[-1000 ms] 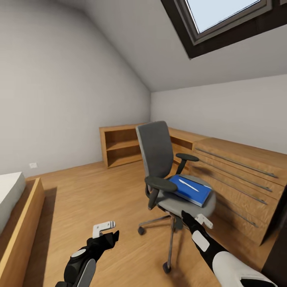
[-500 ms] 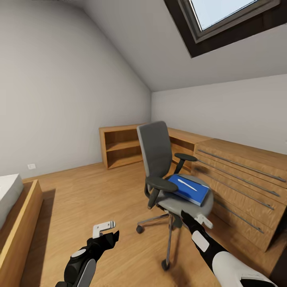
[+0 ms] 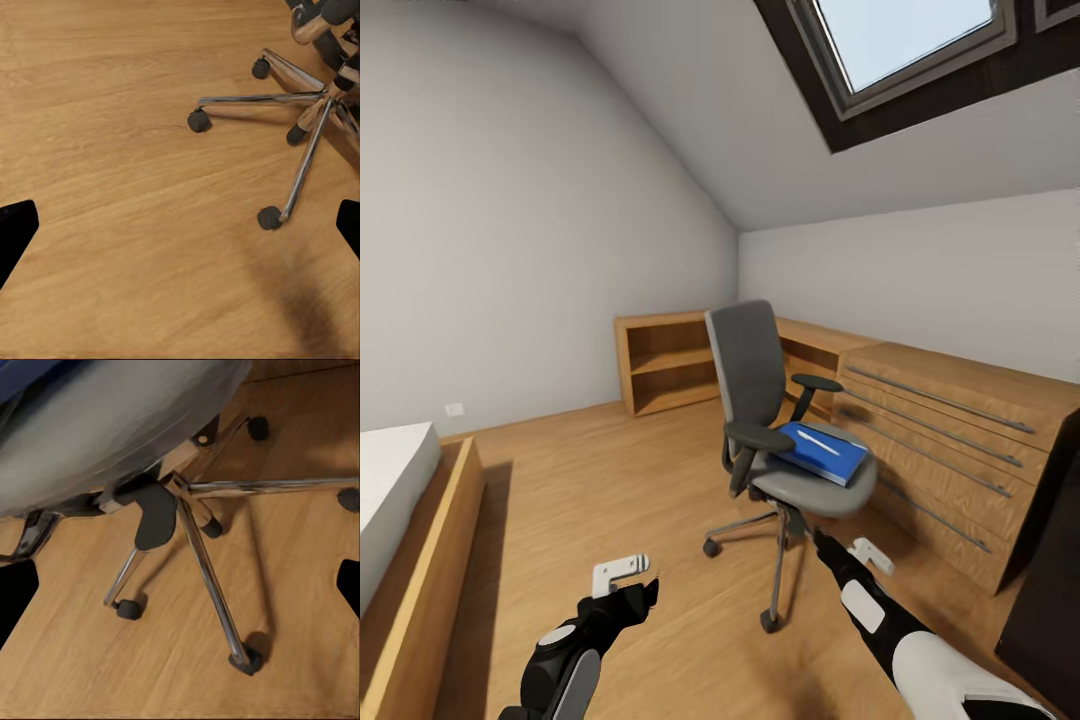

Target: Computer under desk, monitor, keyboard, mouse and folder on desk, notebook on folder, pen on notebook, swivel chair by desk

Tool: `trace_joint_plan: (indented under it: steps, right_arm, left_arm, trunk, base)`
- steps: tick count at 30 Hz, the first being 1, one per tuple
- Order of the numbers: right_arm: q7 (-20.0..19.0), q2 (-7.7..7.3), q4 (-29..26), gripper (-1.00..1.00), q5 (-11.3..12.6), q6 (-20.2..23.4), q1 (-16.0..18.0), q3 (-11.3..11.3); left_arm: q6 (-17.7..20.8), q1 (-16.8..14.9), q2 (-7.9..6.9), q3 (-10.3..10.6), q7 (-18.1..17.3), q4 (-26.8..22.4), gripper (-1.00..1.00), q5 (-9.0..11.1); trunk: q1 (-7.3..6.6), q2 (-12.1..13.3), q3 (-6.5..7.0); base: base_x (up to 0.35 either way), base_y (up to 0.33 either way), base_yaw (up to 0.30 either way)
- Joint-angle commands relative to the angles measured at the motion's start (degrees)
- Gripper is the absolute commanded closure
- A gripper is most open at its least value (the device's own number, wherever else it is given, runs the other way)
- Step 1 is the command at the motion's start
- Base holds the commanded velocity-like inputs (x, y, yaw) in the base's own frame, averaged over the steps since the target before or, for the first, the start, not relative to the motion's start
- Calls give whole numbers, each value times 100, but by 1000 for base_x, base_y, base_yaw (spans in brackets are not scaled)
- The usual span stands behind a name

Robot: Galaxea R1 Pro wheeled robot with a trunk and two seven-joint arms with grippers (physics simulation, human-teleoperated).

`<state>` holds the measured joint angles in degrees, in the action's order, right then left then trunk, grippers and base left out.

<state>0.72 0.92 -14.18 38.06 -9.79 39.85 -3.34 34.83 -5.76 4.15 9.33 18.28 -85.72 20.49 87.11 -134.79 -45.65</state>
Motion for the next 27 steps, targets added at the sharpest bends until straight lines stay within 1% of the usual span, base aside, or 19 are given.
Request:
trace_joint_plan:
  steps: [1,4,7,9,11,12,13,14,15,17,18,19,20,22,23,27]
  right_arm:
    - [2,5,40,-100,-9,-11,1,-30]
    - [0,5,121,-100,-68,-44,2,-28]
    - [1,20,184,-100,-180,-145,3,-27]
    - [3,37,236,-100,-267,-216,1,-27]
    - [5,57,337,-100,-417,-341,0,-28]
    - [6,70,434,-100,-518,-437,-1,-31]
    - [7,89,757,-100,-729,-705,-2,-34]
    - [7,90,976,-100,-848,-902,-3,-34]
    - [7,91,1085,-100,-910,-1011,-3,-34]
    - [9,91,1254,-100,-1035,-1228,-6,-38]
    - [11,92,1359,-100,-1165,-1413,-27,-40]
    - [12,92,1394,-100,-1232,-1489,-55,-41]
    - [14,92,1443,-100,-1376,-1599,-172,-39]
    - [18,92,1475,-100,-1539,-1676,-347,-38]
    - [20,93,1496,-100,-1721,-1731,-525,-40]
    - [28,92,1517,-100,-2061,-1833,-756,-42]
  left_arm:
    - [15,-4,-1,3,64,-6,-100,61]
    - [7,-4,-2,0,91,70,-100,57]
    - [-2,-4,3,-1,100,286,-100,49]
    - [-9,-4,4,-1,99,403,-100,41]
    - [-16,-4,-1,-4,85,582,-100,41]
    - [-22,-4,-3,-6,74,716,-100,38]
    - [-97,-4,-13,-12,61,928,-100,38]
    - [-177,-4,-28,-14,58,1028,-100,43]
    - [-219,-4,-39,-17,57,1088,-100,45]
    - [-305,-4,-62,-21,56,1233,-100,42]
    - [-385,-4,-78,-23,55,1381,-100,39]
    - [-419,-4,-84,-22,54,1446,-100,38]
    - [-475,-4,-91,-18,57,1548,-100,35]
    - [-510,-4,-93,-10,59,1618,-100,32]
    - [-533,-4,-95,-7,57,1671,-100,30]
    - [-557,-4,-95,-4,56,1740,-100,16]
  trunk:
    - [-5,-3,-6]
    - [-5,-3,-6]
    - [-5,-3,-6]
    - [-5,-3,-6]
    - [-5,-3,-6]
    - [-5,-3,-6]
    - [-5,-3,-6]
    - [-5,-3,-6]
    - [-5,-3,-6]
    - [-49,77,30]
    - [-71,117,48]
    - [-93,157,66]
    - [-115,197,84]
    - [-158,278,120]
    - [-180,318,138]
    - [-268,478,209]
  base:
    - [-336,0,0]
    - [-332,0,0]
    - [-260,0,0]
    - [-159,0,0]
    - [-82,0,0]
    - [-37,0,0]
    - [-19,0,0]
    - [-12,0,0]
    - [-10,0,0]
    - [-7,0,0]
    - [-4,0,0]
    - [-3,0,0]
    - [-2,0,0]
    - [-1,0,0]
    - [0,0,0]
    - [0,0,0]
